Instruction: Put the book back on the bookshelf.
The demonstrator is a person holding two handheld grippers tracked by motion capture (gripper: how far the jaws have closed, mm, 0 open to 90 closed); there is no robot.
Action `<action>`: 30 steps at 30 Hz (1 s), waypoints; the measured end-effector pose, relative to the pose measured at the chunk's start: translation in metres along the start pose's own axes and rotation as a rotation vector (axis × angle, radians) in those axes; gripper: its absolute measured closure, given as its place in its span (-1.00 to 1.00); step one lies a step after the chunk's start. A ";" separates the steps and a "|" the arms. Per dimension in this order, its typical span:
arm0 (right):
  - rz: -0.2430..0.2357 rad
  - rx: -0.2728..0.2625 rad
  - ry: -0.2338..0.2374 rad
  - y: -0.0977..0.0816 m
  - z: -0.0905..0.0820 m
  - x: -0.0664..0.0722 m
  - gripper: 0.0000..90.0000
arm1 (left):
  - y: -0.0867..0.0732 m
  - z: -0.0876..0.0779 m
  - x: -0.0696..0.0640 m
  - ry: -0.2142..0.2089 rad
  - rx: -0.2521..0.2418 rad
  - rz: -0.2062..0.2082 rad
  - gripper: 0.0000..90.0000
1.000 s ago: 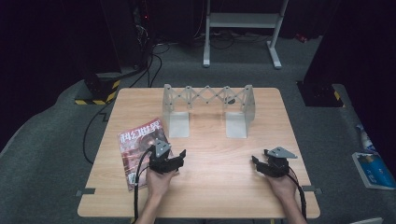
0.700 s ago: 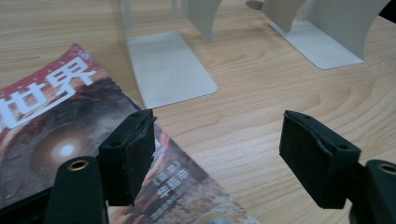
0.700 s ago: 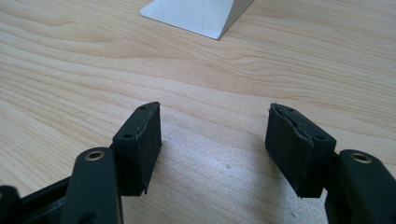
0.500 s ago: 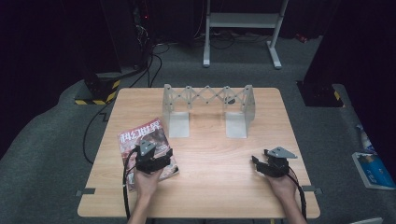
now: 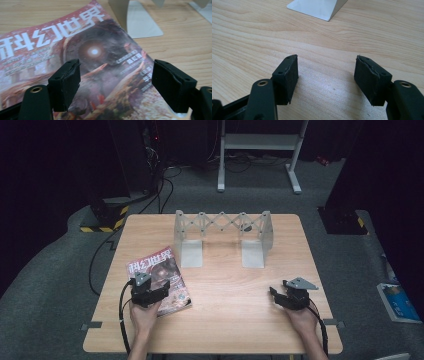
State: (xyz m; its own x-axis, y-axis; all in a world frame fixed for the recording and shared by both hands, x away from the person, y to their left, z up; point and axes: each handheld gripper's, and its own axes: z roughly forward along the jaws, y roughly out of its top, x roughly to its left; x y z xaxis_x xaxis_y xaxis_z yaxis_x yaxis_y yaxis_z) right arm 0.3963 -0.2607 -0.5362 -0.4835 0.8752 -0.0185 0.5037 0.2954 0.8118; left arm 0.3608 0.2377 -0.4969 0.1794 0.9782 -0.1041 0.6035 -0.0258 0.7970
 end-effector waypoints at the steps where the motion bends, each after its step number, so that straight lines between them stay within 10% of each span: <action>1: 0.000 0.000 0.000 0.000 0.000 0.000 -0.20 | 0.000 0.000 0.000 0.000 0.000 0.000 -0.48; 30: -0.001 0.000 -0.001 0.000 0.000 0.000 -0.20 | -0.007 0.015 0.053 0.140 0.114 -0.101 -0.70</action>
State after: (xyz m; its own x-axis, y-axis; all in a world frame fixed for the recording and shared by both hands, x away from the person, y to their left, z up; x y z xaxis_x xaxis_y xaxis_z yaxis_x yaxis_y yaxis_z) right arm 0.3963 -0.2607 -0.5363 -0.4836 0.8751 -0.0199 0.5028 0.2963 0.8120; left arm 0.3778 0.2865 -0.5170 0.0088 0.9959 -0.0905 0.6981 0.0587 0.7136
